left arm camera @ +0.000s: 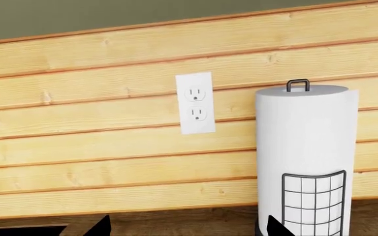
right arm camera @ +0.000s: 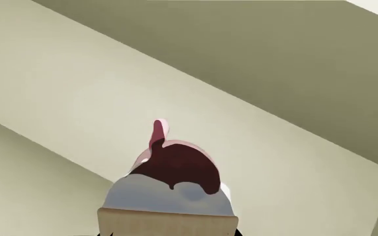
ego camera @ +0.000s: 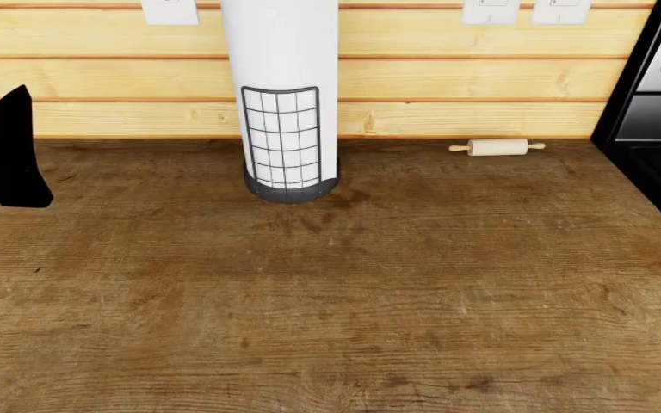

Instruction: Pick the ice cream from the counter and place it in the cabinet.

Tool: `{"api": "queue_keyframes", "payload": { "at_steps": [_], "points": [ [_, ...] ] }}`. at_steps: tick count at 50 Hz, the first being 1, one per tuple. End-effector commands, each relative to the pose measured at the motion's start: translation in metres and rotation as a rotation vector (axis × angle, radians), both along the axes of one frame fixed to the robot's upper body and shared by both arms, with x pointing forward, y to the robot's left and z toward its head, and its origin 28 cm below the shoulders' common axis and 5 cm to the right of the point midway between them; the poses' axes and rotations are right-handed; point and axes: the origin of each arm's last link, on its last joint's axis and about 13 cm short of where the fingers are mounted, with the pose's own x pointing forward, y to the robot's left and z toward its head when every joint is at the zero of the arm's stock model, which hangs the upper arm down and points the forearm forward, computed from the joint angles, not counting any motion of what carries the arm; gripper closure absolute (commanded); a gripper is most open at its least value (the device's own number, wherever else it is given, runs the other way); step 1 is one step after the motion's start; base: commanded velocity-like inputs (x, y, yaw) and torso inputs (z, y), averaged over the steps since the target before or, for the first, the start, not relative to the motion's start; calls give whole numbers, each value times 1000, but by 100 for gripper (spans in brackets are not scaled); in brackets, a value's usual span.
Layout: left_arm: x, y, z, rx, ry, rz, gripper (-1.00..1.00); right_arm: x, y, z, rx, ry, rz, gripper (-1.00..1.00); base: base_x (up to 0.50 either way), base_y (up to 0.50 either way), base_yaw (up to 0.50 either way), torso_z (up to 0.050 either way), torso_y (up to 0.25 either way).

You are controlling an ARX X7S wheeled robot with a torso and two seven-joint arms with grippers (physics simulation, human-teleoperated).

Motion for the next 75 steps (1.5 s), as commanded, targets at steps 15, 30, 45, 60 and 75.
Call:
{"api": "queue_keyframes", "payload": {
  "at_steps": [15, 30, 45, 60, 75],
  "points": [
    [1, -1, -3, 2, 10, 1, -100, 45, -8, 1, 27, 137, -76, 100, 0, 0, 0, 0, 0],
    [1, -2, -3, 6, 16, 4, -100, 80, -9, -25, 33, 242, -63, 100, 0, 0, 0, 0, 0],
    [1, -2, -2, 9, 17, 8, -100, 105, -5, -66, 3, 391, -4, 100, 2, 1, 2, 0, 0],
    [4, -2, -4, 6, 19, 11, -100, 107, -3, -80, -44, 446, 24, -100, 1, 1, 1, 0, 0],
    [3, -1, -2, 7, 16, 14, -100, 105, -8, -83, -47, 441, 11, -100, 0, 0, 0, 0, 0]
  ]
}}
